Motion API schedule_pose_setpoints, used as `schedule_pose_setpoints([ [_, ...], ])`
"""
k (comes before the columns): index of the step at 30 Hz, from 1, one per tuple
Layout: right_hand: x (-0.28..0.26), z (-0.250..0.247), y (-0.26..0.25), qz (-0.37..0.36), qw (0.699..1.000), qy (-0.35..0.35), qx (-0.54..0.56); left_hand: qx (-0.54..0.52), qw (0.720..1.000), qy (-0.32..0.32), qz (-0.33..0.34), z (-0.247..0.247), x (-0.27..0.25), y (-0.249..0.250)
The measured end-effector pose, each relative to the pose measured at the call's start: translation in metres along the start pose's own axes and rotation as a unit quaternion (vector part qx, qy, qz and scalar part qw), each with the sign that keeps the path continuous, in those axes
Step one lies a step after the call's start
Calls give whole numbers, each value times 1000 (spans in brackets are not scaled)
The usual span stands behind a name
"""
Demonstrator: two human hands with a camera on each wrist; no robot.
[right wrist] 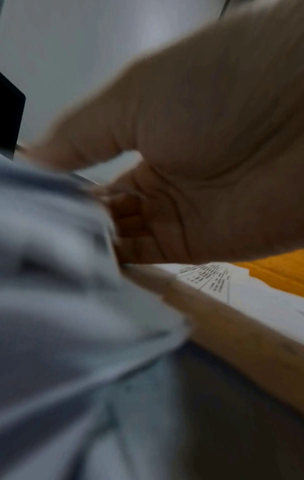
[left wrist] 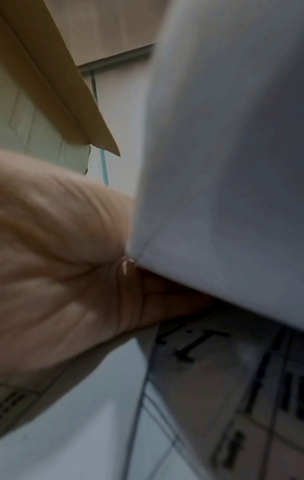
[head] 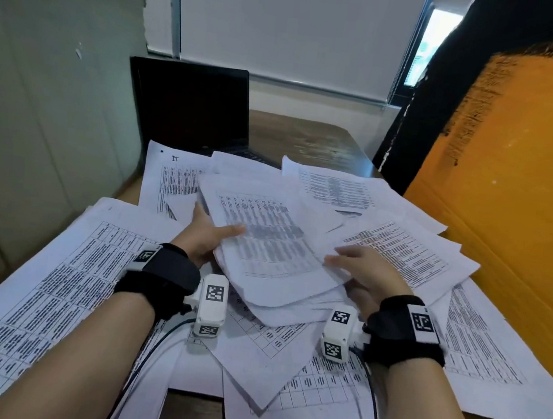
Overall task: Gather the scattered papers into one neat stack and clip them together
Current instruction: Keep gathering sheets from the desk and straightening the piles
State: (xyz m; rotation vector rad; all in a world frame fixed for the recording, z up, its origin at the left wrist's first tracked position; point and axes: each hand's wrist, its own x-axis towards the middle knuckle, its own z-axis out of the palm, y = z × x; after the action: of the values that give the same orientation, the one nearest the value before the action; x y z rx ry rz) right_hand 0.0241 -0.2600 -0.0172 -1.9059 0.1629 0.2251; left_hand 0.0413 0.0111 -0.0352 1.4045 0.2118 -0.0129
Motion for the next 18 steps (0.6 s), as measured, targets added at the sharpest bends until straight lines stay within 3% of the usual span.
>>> schedule_pose_setpoints([
  [2, 2, -1, -2, -8, 998, -47, -50, 15, 1000, 2, 9, 1, 1, 1],
  [5, 9, -4, -3, -51, 991, 61, -106, 55, 997, -25, 46, 2, -5, 6],
  [7, 10, -6, -3, -46, 996, 80, -9, 45, 996, -37, 70, 5, -11, 10],
  [9, 5, -6, -7, -39, 994, 33, 100, 44, 993, -52, 93, 10, -17, 13],
  [11, -1, -3, -9, -60, 990, -28, 126, 52, 990, -57, 115, 14, -19, 13],
  [13, -10, 5, -17, -119, 982, -33, 143, 93, 985, -32, 140, 18, -18, 14],
  [16, -22, 13, -30, -213, 951, 30, 220, 137, 965, 35, 219, 28, -23, 25],
  [18, -29, 10, -42, -274, 945, 88, 152, 155, 939, 63, 300, 37, -36, 42],
])
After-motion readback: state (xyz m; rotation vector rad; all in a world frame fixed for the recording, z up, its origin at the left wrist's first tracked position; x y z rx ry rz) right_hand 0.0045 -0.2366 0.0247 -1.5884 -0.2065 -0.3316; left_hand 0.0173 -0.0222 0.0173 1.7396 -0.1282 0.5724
